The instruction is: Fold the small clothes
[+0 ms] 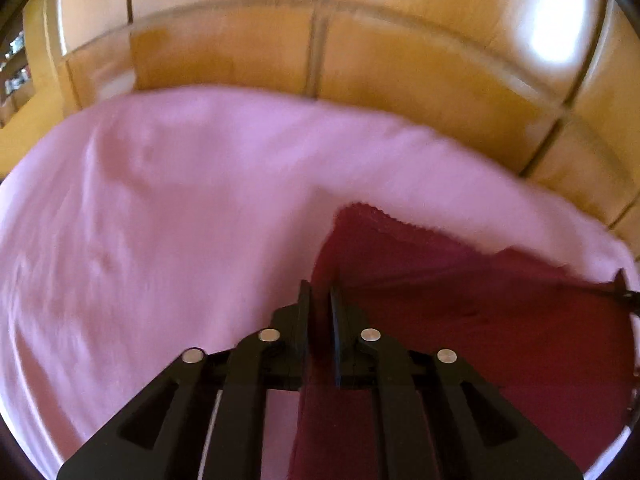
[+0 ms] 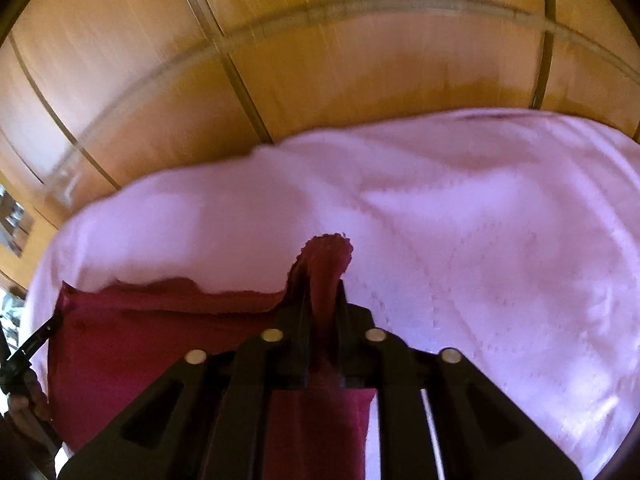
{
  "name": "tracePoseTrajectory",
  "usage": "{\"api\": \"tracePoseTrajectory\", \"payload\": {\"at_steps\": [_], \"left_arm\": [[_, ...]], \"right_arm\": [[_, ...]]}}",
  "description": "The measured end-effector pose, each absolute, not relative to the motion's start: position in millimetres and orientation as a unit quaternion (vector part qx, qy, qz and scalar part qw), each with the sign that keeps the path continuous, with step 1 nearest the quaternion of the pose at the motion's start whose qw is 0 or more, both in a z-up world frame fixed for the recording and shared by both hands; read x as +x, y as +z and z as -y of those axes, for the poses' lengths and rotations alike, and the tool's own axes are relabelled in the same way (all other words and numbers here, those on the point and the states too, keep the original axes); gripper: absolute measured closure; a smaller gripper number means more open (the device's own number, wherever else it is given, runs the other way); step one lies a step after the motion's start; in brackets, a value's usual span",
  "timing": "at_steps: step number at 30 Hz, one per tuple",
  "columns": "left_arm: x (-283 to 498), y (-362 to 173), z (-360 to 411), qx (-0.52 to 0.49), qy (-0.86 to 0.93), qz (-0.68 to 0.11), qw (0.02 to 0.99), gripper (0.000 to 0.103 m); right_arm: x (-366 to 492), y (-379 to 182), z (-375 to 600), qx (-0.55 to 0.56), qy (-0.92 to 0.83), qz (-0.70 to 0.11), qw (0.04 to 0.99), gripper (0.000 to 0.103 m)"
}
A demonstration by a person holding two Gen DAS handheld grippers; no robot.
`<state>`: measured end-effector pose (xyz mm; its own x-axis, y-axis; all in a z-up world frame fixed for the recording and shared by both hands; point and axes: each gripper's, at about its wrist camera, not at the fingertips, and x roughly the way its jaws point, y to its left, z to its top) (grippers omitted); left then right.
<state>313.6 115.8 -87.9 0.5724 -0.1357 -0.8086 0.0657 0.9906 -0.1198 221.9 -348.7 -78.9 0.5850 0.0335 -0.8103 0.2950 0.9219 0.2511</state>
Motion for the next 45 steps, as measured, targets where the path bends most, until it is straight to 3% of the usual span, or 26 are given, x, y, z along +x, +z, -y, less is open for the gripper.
{"api": "tracePoseTrajectory", "payload": {"at_steps": [2,4,5,7,17,20,22,23,24,26,32,39,41,43,45], "left_arm": [[307.6,-84.5,-122.2,-0.053,-0.064,-0.451,0.889,0.092],[296.6,-78.5,-132.9,-0.064,-0.061,-0.443,0.892,0.069],[288.0,-76.6,-140.3,-0.07,-0.059,-0.439,0.894,0.052],[264.4,-71.7,-156.4,-0.087,-0.068,-0.424,0.899,0.049],[150.9,-95.6,-193.7,-0.155,-0.175,-0.437,0.869,0.049],[145.3,-100.6,-184.1,-0.15,-0.179,-0.433,0.87,0.049],[150.7,-101.3,-175.1,-0.148,-0.183,-0.436,0.869,0.059],[153.7,-102.1,-171.2,-0.148,-0.191,-0.443,0.864,0.078],[155.3,-101.4,-167.0,-0.142,-0.193,-0.448,0.861,0.087],[150.5,-97.4,-163.5,-0.114,-0.185,-0.443,0.87,0.094],[115.5,-84.1,-175.1,-0.097,-0.208,-0.446,0.865,0.096],[69.8,-98.7,-171.8,-0.077,-0.197,-0.48,0.852,0.094],[71.3,-94.2,-170.6,-0.079,-0.184,-0.475,0.857,0.091],[74.0,-82.8,-172.3,-0.071,-0.161,-0.457,0.872,0.078],[75.6,-69.7,-172.5,-0.066,-0.15,-0.432,0.887,0.076]], "right_arm": [[208.1,-75.2,352.4,0.195,-0.063,-0.44,0.875,0.063],[186.4,-68.5,356.7,0.21,-0.045,-0.427,0.879,0.056],[174.7,-65.5,358.5,0.219,-0.034,-0.421,0.88,0.055],[143.7,-61.9,359.7,0.238,-0.01,-0.413,0.879,0.05],[22.4,-95.1,336.8,0.289,0.07,-0.434,0.85,0.046],[26.6,-106.1,330.3,0.291,0.063,-0.439,0.848,0.051],[36.0,-106.8,325.7,0.288,0.064,-0.44,0.848,0.072],[36.5,-105.3,325.7,0.282,0.062,-0.442,0.849,0.075],[36.0,-102.4,324.1,0.272,0.058,-0.445,0.851,0.083],[30.2,-87.5,321.9,0.259,0.057,-0.439,0.859,0.089],[-12.7,-58.8,318.0,0.218,0.068,-0.428,0.874,0.093],[-32.0,-103.5,323.8,0.251,0.048,-0.475,0.842,0.092],[-25.4,-100.5,324.2,0.248,0.04,-0.475,0.844,0.082],[-20.5,-89.5,325.7,0.227,0.021,-0.468,0.854,0.048],[-17.3,-71.9,328.6,0.206,-0.003,-0.446,0.871,0.042]]}}
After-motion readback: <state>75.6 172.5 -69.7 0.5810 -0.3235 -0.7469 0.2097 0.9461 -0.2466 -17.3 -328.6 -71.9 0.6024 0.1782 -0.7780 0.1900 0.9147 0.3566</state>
